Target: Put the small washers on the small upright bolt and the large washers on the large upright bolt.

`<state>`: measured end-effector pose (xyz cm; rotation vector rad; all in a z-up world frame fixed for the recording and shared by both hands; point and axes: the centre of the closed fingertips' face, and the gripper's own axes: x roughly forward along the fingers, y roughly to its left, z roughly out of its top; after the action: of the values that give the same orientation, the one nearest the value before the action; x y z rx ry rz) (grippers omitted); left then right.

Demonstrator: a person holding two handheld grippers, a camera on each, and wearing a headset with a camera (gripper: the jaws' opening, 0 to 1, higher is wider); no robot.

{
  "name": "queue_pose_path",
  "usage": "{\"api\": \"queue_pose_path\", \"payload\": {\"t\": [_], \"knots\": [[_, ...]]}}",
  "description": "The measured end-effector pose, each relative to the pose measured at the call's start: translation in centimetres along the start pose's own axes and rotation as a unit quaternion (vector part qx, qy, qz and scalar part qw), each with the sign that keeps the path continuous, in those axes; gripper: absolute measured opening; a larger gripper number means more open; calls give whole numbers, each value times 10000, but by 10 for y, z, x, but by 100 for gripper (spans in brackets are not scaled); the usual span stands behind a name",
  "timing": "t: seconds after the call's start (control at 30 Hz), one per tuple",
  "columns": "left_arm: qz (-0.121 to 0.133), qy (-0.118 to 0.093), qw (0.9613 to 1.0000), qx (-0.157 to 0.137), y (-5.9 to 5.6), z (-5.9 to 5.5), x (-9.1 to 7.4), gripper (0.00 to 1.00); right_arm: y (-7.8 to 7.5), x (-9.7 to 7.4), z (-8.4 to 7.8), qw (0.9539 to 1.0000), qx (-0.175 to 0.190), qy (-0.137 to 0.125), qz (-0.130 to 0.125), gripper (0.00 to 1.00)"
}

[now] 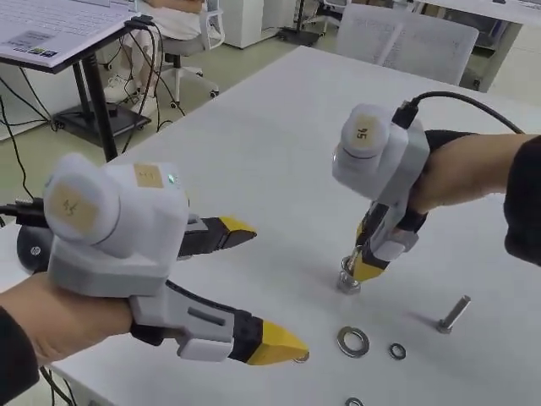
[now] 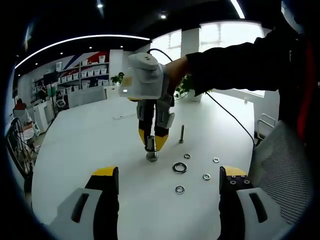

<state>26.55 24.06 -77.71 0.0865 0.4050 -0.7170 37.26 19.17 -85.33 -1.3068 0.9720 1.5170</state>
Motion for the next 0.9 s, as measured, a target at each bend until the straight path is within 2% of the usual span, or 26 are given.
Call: {"api": "queue_pose_path", "payload": {"t": [0.4, 0.9], "knots": [[-13, 17, 10000, -7, 0, -1, 0, 82, -5, 18, -2, 10000, 47, 42, 43, 23], [-21, 11, 10000, -6, 0, 0, 1, 82, -7, 19, -2, 10000, -6, 18, 28, 24]]}}
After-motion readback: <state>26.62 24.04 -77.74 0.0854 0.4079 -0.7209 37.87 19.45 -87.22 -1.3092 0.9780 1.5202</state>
